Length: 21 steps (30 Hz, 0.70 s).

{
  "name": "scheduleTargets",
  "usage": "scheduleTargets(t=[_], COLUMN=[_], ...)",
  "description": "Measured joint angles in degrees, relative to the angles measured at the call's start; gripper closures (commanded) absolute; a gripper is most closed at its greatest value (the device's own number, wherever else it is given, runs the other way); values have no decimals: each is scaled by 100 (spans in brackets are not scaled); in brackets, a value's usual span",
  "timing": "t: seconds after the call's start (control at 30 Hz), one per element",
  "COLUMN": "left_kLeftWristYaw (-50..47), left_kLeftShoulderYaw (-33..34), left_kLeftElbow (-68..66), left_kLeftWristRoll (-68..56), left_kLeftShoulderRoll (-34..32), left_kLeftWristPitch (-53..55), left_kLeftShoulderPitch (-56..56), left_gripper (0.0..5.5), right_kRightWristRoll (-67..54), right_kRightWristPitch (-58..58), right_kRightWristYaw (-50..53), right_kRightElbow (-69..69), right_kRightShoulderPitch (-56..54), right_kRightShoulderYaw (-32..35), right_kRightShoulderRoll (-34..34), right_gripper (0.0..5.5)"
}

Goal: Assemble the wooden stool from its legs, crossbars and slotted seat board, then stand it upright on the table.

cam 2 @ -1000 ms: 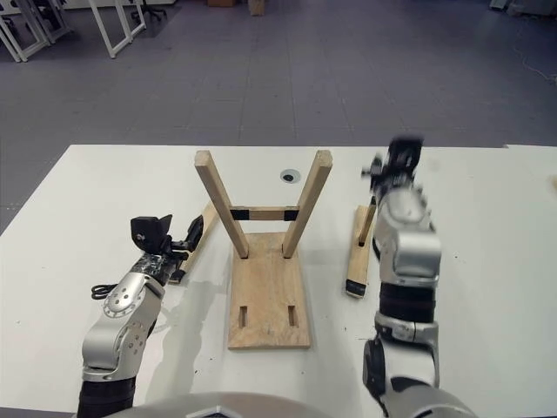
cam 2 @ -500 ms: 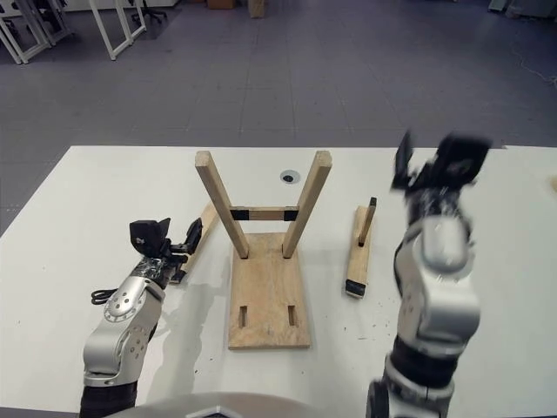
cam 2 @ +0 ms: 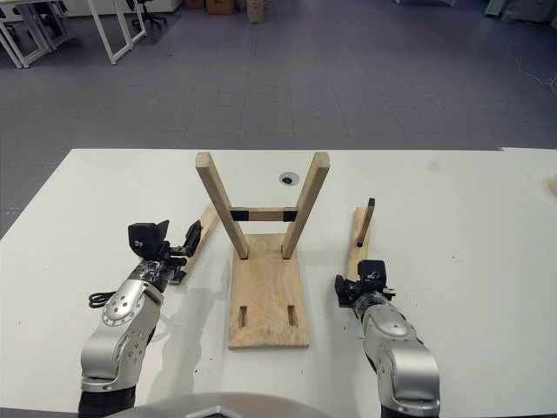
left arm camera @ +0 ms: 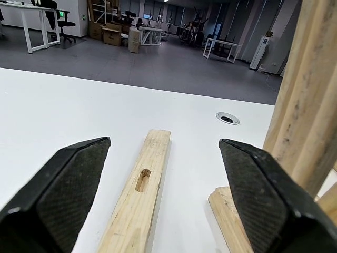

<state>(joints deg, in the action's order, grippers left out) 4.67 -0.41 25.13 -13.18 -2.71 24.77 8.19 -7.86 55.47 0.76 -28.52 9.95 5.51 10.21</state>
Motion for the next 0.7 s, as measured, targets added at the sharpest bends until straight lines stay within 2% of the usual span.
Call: scheduleTargets(t=[0.17, 0.37, 0.43, 0.5, 0.57, 0.7], left_kLeftWristYaw=[60, 71, 289, 1208, 2183, 3076], left_kLeftShoulderYaw=[8, 105, 292, 552, 1010, 1759], left_kLeftElbow=[-5, -5, 5, 277, 597, 584], left_kLeftWristRoll=[-7, -27, -497, -1758, -3240, -5181], left_kLeftShoulderRoll=[-33, -55, -36, -400, -1210, -2293], left_kLeftWristPitch=[34, 119, 190, 773, 1576, 2410], left_kLeftShoulderPitch=[1, 21, 7, -3, -54, -233], left_gripper=[169, 169, 169, 169, 169, 169], right_kRightWristRoll=[144, 122, -128, -838, -2058, -4659], right_kRightWristPitch=[-245, -382, -579, -861, -842, -228], right_kRightWristYaw=[-141, -382, -412, -500, -906, -1854], right_kRightElbow=[150, 225, 355, 391, 260, -126], right_kRightShoulderPitch=[-34, -34, -237, -1015, -1738, -1892], right_kRightShoulderYaw=[-53, 91, 583, 1519, 2181, 2380], right_kRightShoulderRoll=[252, 421, 324, 290, 273, 406], right_gripper=[341, 343, 344, 346, 346, 346])
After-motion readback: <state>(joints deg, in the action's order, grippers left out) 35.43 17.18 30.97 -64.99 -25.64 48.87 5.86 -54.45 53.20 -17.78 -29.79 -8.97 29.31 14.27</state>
